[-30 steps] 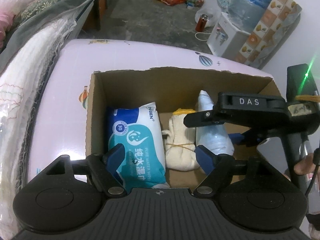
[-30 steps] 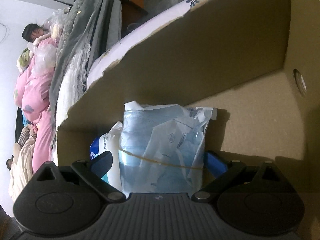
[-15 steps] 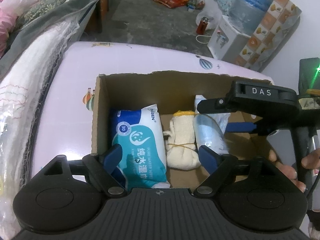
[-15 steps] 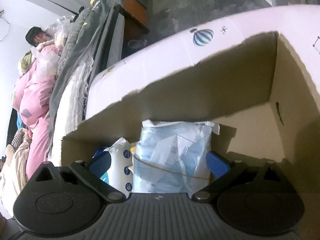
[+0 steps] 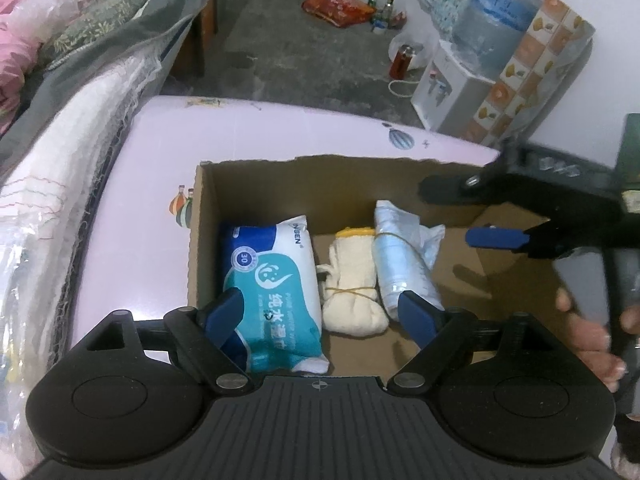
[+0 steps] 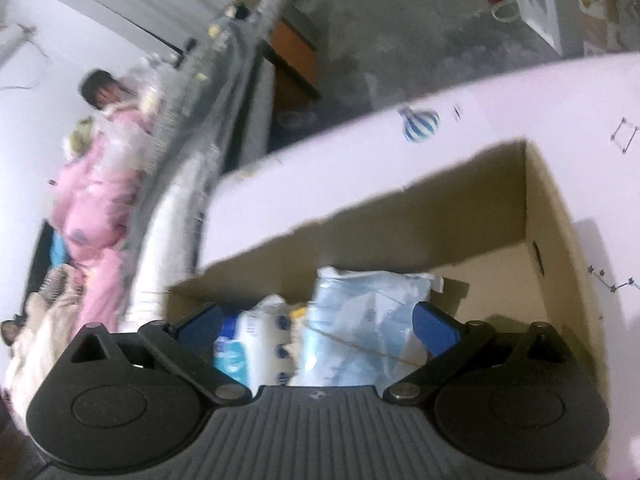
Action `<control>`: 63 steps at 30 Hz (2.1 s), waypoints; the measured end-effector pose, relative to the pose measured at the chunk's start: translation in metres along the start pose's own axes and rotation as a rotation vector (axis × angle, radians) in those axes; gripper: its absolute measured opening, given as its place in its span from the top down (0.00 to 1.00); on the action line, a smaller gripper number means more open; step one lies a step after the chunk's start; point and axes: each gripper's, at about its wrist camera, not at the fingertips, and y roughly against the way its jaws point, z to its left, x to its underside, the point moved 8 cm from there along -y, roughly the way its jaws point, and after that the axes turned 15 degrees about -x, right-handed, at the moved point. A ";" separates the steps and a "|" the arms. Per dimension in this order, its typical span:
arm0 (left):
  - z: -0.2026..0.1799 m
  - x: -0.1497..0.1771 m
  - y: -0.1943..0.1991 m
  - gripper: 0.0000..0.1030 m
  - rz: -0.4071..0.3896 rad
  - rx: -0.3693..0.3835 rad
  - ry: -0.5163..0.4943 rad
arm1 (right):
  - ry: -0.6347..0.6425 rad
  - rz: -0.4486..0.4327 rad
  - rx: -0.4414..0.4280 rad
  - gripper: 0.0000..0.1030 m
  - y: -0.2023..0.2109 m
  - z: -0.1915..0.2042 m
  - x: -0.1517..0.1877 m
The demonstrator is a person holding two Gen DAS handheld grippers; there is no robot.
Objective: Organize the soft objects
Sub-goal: 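Withdraw both tools from the box toward the remaining items, then grasp the pink plastic bag with the left gripper while the right grasps the orange-striped towel roll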
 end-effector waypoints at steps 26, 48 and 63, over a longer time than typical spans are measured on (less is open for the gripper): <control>0.051 0.197 0.152 0.03 -0.144 0.085 -0.022 | 0.202 -0.078 -0.343 0.05 0.213 0.088 0.228; 0.034 0.235 0.029 0.19 -0.165 0.053 -0.012 | 0.441 0.209 -0.013 0.26 0.002 0.079 0.242; 0.042 0.238 0.007 0.56 -0.105 0.052 0.047 | 0.451 0.304 0.018 0.45 -0.030 0.057 0.247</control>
